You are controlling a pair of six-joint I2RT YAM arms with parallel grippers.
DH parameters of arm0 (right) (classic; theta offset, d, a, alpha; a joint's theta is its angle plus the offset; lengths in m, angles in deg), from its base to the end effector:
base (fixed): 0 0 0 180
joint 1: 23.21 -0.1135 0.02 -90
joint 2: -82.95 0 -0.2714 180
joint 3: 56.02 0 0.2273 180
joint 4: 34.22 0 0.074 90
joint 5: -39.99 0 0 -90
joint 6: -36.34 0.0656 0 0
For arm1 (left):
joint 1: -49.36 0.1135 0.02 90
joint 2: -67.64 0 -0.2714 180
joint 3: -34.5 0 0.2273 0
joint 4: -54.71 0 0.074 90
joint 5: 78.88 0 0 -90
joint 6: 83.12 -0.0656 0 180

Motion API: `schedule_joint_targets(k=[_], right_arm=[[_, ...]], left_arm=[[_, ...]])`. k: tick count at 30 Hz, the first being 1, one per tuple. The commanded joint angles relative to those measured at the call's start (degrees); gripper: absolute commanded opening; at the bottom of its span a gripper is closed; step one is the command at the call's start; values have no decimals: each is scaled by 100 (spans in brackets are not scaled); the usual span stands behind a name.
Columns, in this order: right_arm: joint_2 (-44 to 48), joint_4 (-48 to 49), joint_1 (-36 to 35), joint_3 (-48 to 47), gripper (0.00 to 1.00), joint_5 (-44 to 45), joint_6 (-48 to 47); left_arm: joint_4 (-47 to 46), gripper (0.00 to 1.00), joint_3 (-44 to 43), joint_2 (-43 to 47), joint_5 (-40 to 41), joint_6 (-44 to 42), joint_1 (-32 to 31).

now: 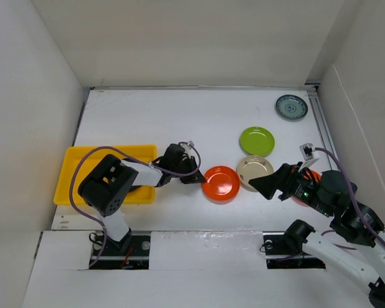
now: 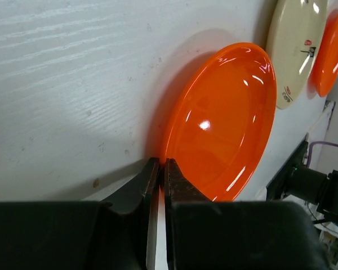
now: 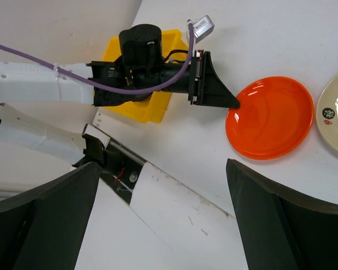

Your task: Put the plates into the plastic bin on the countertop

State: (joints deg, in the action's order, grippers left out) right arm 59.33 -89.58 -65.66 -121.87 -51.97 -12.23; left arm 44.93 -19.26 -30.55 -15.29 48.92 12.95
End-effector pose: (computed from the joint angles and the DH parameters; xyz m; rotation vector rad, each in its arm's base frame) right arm 0.0542 0.0527 0.3433 -0.0435 1.9333 1.0502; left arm 0.2484 -0.2195 0.1475 0.1758 2.3931 -1.2227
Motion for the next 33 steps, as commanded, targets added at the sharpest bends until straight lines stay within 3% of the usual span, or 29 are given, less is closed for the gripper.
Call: schedule_joint_targets(k=[1,4,6,10,11,13,14,18,21,29,33], right_arm=[[41,164,-52,-184,100,11,23],[41,164,-52,-184,100,89,23],[-11,164,-52,-132,100,169,76],[-143,410,-52,53,100,248,146],[-239,480,-52,53,100,248,146],[-354,673,-52,106,100,169,146],[-493,674,-52,106,100,108,146],[-836,920,-52,45,100,-15,41],[-1004,1061,-52,-26,100,-121,-91],[-1128,1175,-52,-131,100,-174,-197],[-1128,1175,1,-131,100,-174,-249]], left_arm=[[801,0,-48,510,800,-57,-42],[2100,0,-197,1616,1960,372,-42],[2795,0,-364,2544,3252,733,-42],[4281,0,-566,3806,4529,1438,538],[4527,0,-627,3955,4757,1517,999],[4871,0,-681,4271,4760,1518,1598],[4968,0,-681,4343,4646,1439,2367],[5022,0,-453,4467,3785,859,4109],[5022,0,-180,4668,3555,726,4868],[5031,0,102,4915,3503,691,5082],[5162,0,102,5037,3555,770,4819]])
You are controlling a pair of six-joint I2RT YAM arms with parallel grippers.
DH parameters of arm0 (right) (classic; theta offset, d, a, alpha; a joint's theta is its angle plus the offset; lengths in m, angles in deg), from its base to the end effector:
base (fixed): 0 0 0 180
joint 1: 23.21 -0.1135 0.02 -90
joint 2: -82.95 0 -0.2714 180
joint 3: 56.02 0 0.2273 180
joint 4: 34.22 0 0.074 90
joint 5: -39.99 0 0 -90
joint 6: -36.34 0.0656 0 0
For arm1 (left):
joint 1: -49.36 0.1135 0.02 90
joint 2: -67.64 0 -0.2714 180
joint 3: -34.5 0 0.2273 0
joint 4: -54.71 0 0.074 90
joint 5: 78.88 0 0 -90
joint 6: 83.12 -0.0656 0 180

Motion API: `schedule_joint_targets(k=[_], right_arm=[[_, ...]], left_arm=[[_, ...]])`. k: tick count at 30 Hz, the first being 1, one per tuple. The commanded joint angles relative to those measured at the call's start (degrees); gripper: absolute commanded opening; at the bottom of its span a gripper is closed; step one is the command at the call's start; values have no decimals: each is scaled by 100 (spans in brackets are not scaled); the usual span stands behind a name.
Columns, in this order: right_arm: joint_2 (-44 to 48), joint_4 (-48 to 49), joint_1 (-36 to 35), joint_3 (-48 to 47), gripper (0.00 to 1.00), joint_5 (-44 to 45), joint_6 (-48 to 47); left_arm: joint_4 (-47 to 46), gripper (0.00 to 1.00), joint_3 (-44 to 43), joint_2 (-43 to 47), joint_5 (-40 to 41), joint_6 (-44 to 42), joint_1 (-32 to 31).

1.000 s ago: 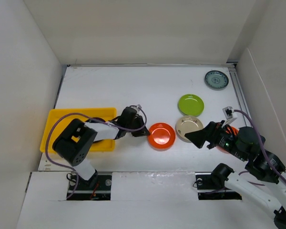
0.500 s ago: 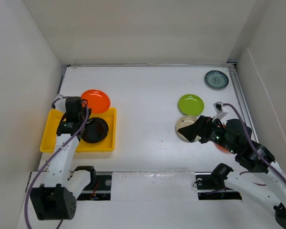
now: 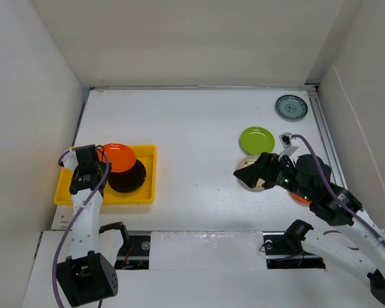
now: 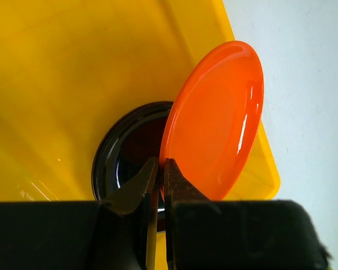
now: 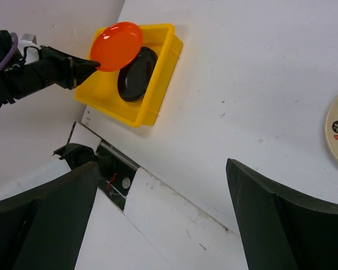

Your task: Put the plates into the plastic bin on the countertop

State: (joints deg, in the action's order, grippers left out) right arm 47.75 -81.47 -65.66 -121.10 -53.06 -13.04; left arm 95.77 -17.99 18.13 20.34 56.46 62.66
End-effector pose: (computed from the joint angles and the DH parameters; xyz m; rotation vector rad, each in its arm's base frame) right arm 0.0924 0.0893 0.3415 -0.0714 2.0098 1.0200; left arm 0.1727 0.0516 0.2461 -1.2372 1.8559 -0.1671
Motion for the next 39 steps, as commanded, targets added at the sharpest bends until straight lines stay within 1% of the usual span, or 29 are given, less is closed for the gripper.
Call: schedule_joint_targets(k=[1,5,6,7,9,12,13,16,17,18,19,20,21,22,23,24,25,26,27,28,29,30,31,32,33,34,36,37,39], right_arm=[[31,364,1,-208,100,-64,-169],[31,364,53,-208,100,-64,-169],[-21,364,53,-208,100,-64,-169],[-22,364,53,-208,100,-64,-169],[-74,417,53,-269,100,-64,-169],[-75,417,53,-321,100,-64,-169],[-75,417,53,-322,100,-64,-221],[-75,312,53,-375,100,14,-273],[-75,312,53,-427,100,15,-274],[-75,251,106,-427,100,76,-274],[-75,250,106,-427,100,137,-274],[-75,250,106,-480,100,138,-274],[-5,250,106,-480,100,190,-274],[-4,250,158,-480,100,243,-274],[74,250,159,-480,100,296,-187],[127,189,159,-480,100,374,-125],[127,189,159,-480,100,541,-64],[223,119,159,-480,100,603,-11],[285,118,159,-480,100,604,59],[373,118,159,-480,100,665,60],[374,66,211,-550,100,717,60],[426,65,212,-646,100,718,112],[426,-22,212,-708,100,779,113],[426,-101,212,-761,100,780,113],[426,-101,212,-840,100,780,113],[426,-171,212,-840,100,780,165],[426,-294,212,-963,100,780,165],[487,-347,212,-963,100,780,165],[541,-522,264,-1033,100,849,165]], left_arm=[[78,0,-77,170,-7,16,-222],[193,0,-78,390,-7,131,-459],[254,4,-78,390,-7,131,-460],[254,12,-78,390,-7,131,-460],[315,34,-78,390,-7,183,-460],[316,46,-131,390,54,183,-460],[316,54,-131,451,54,183,-460],[368,68,-200,618,-41,183,-460],[273,74,-201,706,-312,-25,-460],[185,84,-271,794,-498,-123,-460],[-251,88,-271,995,-787,-272,-460],[-630,93,-271,1057,-1703,-448,-460],[-1347,100,-80,980,-2234,-571,-460],[-1354,100,-78,822,-2692,-625,-460],[-2024,100,9,629,-3166,-625,-460],[-2309,100,62,410,-3928,-625,-460],[-2530,100,63,199,-4092,-625,-564],[-2923,100,63,-169,-4094,-625,-800],[-2927,100,-42,-364,-3407,-625,-1664],[-2927,100,-391,-566,-3000,-686,-2264],[-2927,100,-586,-1081,-2534,-687,-2897],[-2927,100,-805,-1391,-2121,-687,-3965],[-3014,100,-1190,-1716,-1690,-687,-4350],[-3155,100,-1342,-2059,-1686,-687,-4597],[-3373,100,-1465,-2767,-1686,-556,-4791],[-3497,100,-1588,-3087,-1686,-555,-5097],[-3700,100,-1940,-3685,-1817,-555,-5311],[-4040,100,-2019,-4254,-1966,-555,-5503],[-4175,100,-2432,-4784,-2274,-607,-5697]])
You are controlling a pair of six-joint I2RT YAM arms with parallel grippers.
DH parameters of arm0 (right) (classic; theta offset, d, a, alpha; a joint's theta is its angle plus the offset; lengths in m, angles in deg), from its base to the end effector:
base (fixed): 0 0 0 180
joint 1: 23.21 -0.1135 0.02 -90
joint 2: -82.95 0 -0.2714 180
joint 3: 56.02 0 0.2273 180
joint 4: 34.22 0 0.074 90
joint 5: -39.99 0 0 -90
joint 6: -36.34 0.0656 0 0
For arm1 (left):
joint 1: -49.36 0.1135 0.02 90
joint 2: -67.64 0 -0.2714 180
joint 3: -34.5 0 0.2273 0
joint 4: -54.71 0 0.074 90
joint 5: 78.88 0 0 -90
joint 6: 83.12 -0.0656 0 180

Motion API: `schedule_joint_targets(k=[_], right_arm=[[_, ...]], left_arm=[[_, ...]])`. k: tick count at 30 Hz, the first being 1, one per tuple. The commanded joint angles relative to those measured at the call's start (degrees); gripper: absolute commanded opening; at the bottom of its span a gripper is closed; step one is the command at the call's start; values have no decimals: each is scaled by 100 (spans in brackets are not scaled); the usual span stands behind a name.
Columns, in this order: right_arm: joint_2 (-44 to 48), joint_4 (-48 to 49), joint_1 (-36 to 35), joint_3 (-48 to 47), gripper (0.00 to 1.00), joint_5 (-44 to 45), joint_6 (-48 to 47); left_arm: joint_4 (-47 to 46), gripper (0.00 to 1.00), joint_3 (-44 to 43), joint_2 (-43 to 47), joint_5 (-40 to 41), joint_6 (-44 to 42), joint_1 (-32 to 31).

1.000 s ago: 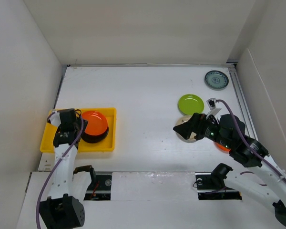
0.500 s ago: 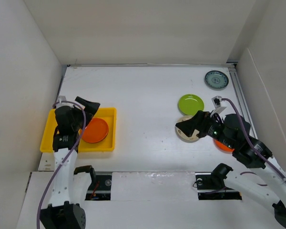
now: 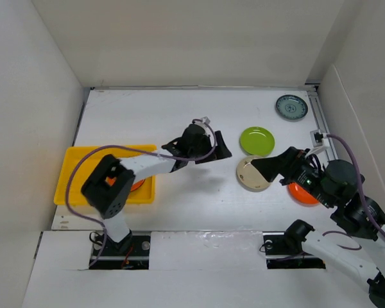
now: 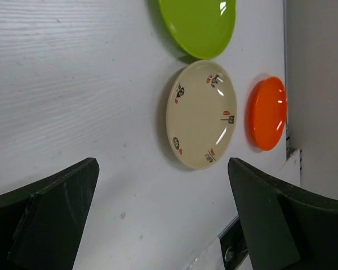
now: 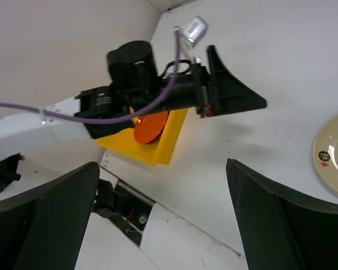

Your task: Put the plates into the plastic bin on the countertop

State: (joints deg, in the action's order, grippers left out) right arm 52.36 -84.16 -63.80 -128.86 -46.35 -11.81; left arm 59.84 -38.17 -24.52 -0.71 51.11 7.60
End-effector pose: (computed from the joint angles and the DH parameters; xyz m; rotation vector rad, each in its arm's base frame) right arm 0.0732 0.0572 0.3858 0.0705 1.8109 0.9999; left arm 0.2672 -0.2566 0.2513 0.0982 2.1881 -1.1220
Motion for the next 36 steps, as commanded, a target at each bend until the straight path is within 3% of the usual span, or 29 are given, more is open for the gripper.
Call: schedule_joint_targets(k=[1,7,11,15,16,20,22,24,29,31,36], right_arm=[[79,-307,78,-258,100,248,43],[185,-483,78,-319,100,311,-9],[185,-483,78,-267,100,311,-10],[185,-483,78,-267,100,258,-10],[185,-483,78,-267,100,258,-10],[185,-483,78,-267,100,258,-10],[185,-483,78,-267,100,258,-10],[185,-483,78,-267,100,258,-10],[132,-431,78,-267,100,258,-62],[132,-430,78,-267,100,258,-62],[18,-132,78,75,100,372,-62]], left_arm=[[-582,98,-590,-1027,-248,-72,-271],[-960,95,-1277,-2059,-697,33,-561],[-960,88,-1637,-2630,-890,165,-623],[-899,59,-1778,-2903,-891,279,-623],[-899,47,-1778,-2904,-838,279,-623],[-768,37,-1778,-2966,-785,227,-676],[-688,12,-1778,-3027,-715,157,-676],[-486,0,-1778,-3027,-653,78,-676],[-109,0,-1489,-2238,-198,-37,-676],[268,0,-1288,-1817,346,-37,-501],[1550,0,-470,499,1920,524,-27]])
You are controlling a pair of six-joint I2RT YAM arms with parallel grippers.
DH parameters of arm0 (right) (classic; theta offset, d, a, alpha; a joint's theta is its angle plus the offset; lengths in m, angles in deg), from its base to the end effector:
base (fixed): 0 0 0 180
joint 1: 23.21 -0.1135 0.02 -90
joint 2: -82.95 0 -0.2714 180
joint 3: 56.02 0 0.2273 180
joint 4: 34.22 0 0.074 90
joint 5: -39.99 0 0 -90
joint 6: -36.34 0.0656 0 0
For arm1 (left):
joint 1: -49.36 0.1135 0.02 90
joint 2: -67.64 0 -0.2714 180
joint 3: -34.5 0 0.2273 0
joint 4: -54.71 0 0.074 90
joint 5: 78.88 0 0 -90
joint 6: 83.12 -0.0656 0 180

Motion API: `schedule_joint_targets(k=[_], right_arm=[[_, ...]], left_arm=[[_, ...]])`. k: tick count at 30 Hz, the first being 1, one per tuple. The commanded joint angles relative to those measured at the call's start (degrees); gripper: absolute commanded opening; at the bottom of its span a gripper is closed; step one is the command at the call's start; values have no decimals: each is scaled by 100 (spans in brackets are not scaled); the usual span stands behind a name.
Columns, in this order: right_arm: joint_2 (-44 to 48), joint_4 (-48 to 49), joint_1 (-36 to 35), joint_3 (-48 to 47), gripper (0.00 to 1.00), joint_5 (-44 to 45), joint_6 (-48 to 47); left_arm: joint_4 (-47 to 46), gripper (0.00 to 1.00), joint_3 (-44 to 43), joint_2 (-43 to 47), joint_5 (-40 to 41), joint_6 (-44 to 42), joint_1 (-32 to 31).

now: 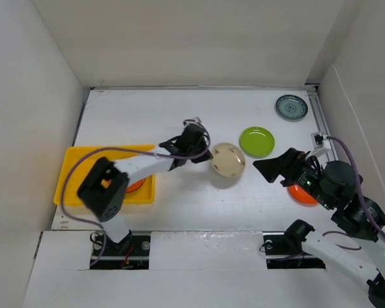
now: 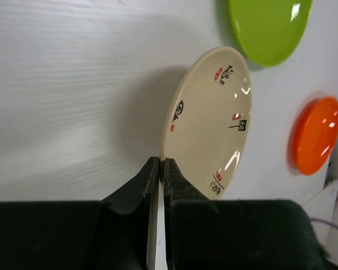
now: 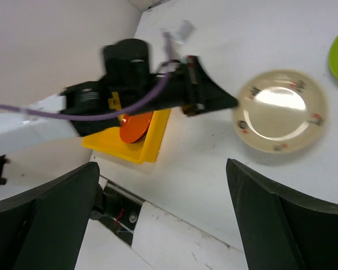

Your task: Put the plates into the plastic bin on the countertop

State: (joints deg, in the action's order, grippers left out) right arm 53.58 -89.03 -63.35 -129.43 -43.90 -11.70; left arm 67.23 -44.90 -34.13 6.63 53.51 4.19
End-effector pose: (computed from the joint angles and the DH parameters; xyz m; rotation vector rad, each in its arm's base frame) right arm 0.0685 0.0486 0.3786 0.1114 1.8531 0.9335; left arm 0.2783 -0.2872 0.2129 0.0182 2.3558 -0.9468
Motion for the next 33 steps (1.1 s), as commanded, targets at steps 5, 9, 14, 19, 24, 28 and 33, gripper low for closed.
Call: schedule_joint_targets(k=[5,9,14,19,24,28,33], right_arm=[[-491,882,33,457,100,-65,-73],[-877,1383,164,581,100,-355,-73],[-1562,1797,585,581,100,-680,-266],[-2160,2262,1367,598,100,-1479,-319],[-2363,2605,2088,739,100,-2465,-196],[-2425,2606,2265,687,100,-2518,-258],[-2425,2483,2590,572,100,-2518,-363]], left_arm=[[2078,0,984,3188,1906,775,1965],[2485,0,1792,4419,1857,918,3678],[3273,0,2120,5657,2004,1049,4911],[3697,0,2383,5950,2347,1208,4965],[3812,0,2551,6160,2348,1436,4903],[3961,10,2551,6240,2409,1489,4851],[3900,57,2551,6240,2295,1436,4746]])
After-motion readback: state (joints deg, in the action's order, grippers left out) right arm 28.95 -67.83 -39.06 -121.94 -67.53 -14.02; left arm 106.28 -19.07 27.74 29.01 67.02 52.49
